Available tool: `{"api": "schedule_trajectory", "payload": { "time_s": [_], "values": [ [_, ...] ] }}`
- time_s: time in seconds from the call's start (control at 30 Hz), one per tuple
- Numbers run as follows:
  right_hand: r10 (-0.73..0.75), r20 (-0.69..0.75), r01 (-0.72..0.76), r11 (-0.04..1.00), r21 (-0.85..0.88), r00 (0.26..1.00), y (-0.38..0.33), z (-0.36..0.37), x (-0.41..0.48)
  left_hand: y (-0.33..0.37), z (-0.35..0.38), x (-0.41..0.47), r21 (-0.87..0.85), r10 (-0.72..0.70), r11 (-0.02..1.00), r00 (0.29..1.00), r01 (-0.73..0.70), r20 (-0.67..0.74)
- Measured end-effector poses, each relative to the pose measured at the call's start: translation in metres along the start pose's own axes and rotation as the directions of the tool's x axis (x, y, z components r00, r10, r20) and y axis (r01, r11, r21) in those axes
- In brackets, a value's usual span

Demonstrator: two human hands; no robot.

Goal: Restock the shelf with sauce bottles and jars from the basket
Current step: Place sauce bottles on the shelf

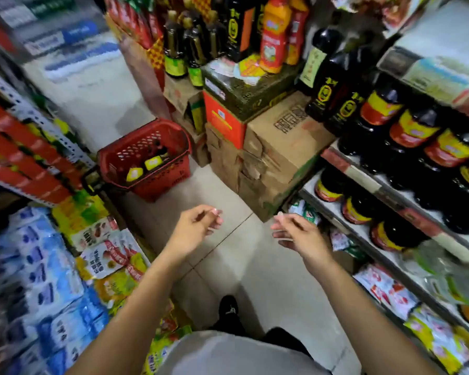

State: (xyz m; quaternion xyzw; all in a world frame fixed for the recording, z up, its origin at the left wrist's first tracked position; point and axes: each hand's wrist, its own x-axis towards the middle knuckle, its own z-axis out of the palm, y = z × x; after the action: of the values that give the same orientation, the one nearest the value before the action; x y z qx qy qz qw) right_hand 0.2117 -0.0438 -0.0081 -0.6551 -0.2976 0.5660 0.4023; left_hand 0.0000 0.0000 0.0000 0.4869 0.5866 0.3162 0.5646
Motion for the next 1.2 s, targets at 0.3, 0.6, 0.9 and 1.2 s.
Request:
{"api": "schedule_trajectory", "payload": {
  "time_s": [0.3,0.6,0.9,1.2],
  "values": [
    [0.026,0.183,-0.005,0.993,-0.116,0.983,-0.054,0.082,0.084,-0.016,-0.094,0.046,-0.199,-0.103,0.979,0.938,0.037,-0.330],
    [0.069,0.320,-0.010,0.983,-0.182,0.945,-0.111,0.142,0.192,0.016,-0.130,0.119,-0.206,-0.168,0.976,0.867,0.077,-0.469],
    [0.119,0.435,-0.002,0.966,-0.260,0.893,-0.168,0.236,0.278,0.020,-0.189,0.172,-0.362,-0.292,0.928,0.772,0.086,-0.564],
    [0.166,0.429,-0.030,0.951,-0.307,0.888,-0.181,0.342,0.349,0.012,-0.296,0.252,-0.364,-0.339,0.920,0.752,0.142,-0.565]
  ]
}}
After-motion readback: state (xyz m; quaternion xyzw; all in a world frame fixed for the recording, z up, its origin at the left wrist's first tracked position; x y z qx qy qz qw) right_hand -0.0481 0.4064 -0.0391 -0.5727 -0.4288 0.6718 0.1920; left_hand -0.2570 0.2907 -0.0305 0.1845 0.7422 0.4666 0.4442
